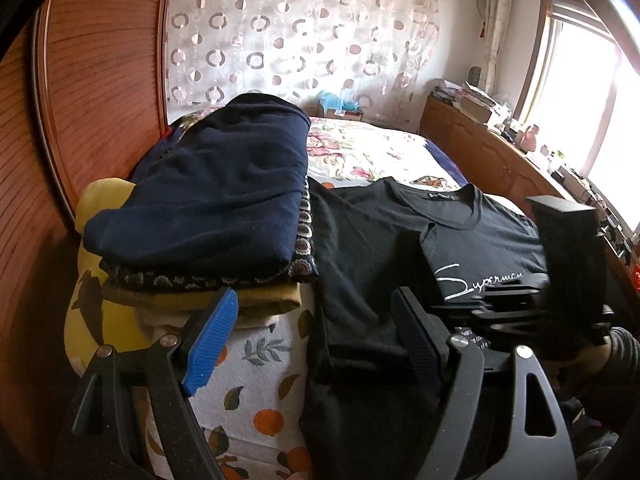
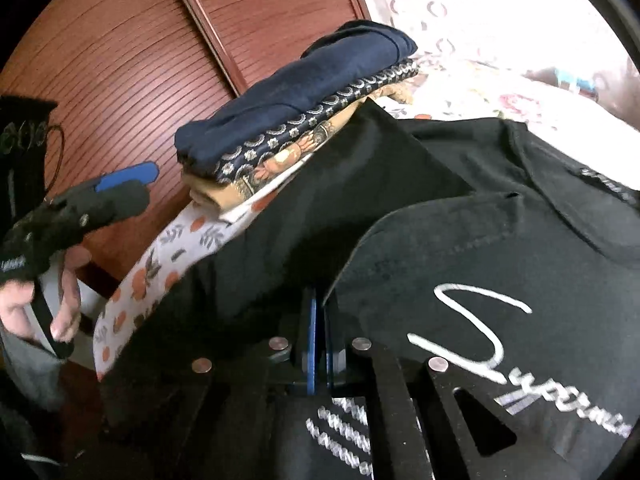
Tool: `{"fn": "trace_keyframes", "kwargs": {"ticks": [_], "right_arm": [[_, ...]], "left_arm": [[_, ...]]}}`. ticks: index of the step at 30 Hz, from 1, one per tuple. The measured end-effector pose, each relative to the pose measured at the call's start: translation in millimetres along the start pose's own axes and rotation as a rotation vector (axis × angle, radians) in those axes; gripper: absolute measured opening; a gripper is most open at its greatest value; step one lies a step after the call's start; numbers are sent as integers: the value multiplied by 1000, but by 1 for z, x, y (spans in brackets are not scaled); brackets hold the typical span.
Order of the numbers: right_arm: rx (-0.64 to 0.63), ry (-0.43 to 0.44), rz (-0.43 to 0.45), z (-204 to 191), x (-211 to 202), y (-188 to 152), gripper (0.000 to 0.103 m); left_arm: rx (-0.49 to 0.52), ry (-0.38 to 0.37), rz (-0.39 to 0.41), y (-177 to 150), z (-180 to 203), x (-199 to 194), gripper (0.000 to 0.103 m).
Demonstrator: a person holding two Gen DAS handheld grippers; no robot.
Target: Fold small clothes
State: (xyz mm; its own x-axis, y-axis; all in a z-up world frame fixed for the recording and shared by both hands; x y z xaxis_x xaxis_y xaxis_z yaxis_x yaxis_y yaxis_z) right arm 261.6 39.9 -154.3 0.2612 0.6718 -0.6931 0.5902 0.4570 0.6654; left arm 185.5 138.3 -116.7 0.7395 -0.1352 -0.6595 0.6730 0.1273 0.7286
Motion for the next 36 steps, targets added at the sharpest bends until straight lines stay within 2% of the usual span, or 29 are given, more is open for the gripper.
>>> {"fn": "trace_keyframes", "kwargs": {"ticks": [2,5,6,8,10,11,16,22,24,28,32,36], "right_arm": [[26,7,12,0,-12,-7,3],[38,-33,20,3,-26,-17,3],[46,-49,18,5,-29,-18,6],[64,-84,21,13,-34,-20,18],[77,-115,34,20,-38,-18,39],[83,-128,45,24,-42,-17,41],[112,-215,87,52,-62,-17,43],[153,-361,136,100,-104,-37,43],[168,-411,143,114,-120,-48,43],[226,-497,157,143,-152,-71,62],[313,-613,185,180,-193,-98,62],[387,-685,187,209,-226,-134,62]], "left_arm": [[5,-8,-2,-2,3,1,80],[11,-19,-7,-3,8,5,80],[15,-23,-11,-3,10,7,80],[24,-27,-13,-2,13,10,80],[33,-32,-13,-2,18,11,80],[39,-33,-12,-1,22,11,80],[71,-36,-18,-2,36,16,80],[110,-53,-60,-6,60,40,80],[127,-55,-76,-9,68,49,80],[163,-60,-115,-11,84,70,80],[202,-56,-156,-13,97,90,80],[220,-50,-199,-17,103,105,80]]}}
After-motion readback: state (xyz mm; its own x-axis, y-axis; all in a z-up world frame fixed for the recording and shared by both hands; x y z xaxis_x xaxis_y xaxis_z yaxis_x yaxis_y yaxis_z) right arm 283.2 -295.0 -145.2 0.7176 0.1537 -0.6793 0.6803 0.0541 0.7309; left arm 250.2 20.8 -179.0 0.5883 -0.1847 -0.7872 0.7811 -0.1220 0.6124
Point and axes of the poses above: each gripper's, at about its wrist camera, not at the fingertips, and x roughly the way its jaws point, z to its right, y to its top, the point moved 10 cm from there along x, roughly the way its jaws point, and after that the axes turned 1 degree about -x, right-handed, at the moved point
